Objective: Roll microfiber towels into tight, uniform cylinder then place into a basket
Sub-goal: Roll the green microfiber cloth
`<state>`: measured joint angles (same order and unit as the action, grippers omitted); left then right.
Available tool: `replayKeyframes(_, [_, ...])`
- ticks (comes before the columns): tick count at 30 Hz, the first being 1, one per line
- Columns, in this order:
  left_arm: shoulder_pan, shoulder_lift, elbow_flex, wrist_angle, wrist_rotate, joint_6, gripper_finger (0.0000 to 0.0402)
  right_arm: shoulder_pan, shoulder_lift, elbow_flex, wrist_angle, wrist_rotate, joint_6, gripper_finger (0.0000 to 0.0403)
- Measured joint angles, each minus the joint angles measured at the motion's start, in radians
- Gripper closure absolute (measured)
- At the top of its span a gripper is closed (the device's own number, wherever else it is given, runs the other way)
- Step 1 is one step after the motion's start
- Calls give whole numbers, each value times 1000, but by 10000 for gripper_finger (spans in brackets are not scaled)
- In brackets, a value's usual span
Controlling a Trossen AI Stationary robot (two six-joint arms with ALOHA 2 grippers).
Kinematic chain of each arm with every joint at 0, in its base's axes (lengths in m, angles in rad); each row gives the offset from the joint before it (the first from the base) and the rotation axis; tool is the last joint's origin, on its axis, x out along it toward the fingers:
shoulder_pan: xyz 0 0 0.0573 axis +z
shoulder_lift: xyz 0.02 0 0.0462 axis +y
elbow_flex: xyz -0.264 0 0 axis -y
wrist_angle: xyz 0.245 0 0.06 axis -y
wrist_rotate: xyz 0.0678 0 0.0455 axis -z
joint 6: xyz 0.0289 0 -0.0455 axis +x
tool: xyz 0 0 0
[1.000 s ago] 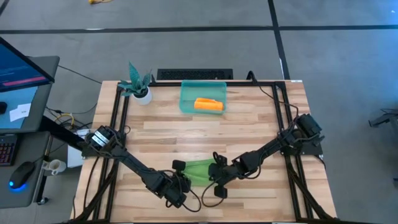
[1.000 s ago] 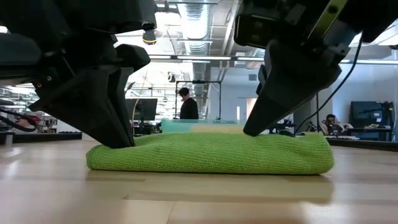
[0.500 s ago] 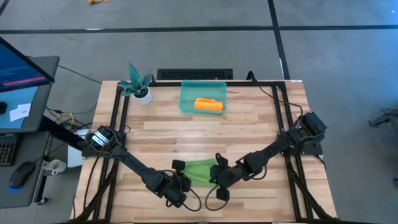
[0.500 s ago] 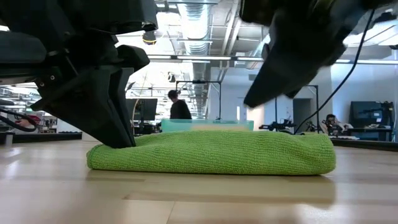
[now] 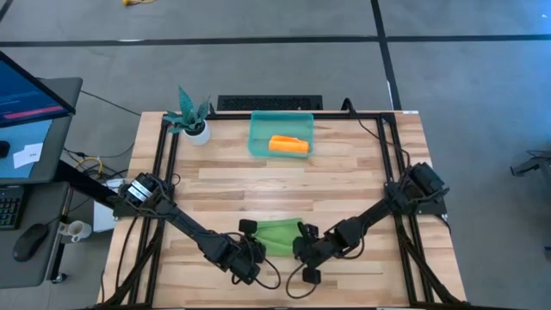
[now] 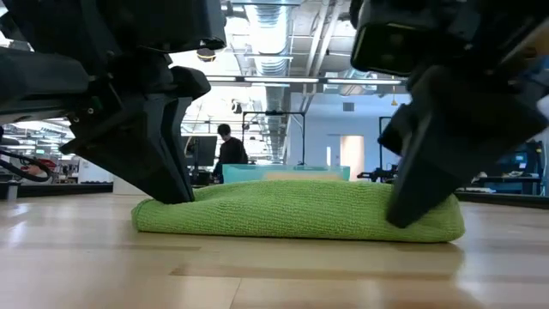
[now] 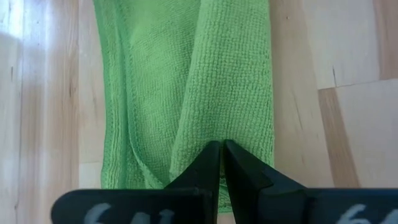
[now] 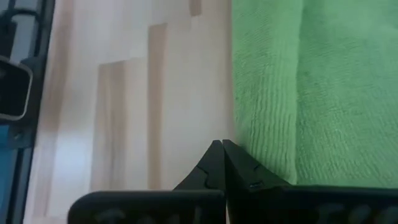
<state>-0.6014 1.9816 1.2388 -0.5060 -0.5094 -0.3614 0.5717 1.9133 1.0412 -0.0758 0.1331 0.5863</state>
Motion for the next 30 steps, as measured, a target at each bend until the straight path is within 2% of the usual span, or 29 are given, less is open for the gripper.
replayKeyframes(6, [0,0,0,0,5,0,386,-31,-12,2,2,4,10,392])
replayKeyframes(16, [0,0,0,0,5,0,386,-68,-12,1,-21,78,62,392])
replayKeyframes(30, [0,0,0,0,6,1,386,-82,-12,37,-27,86,40,392])
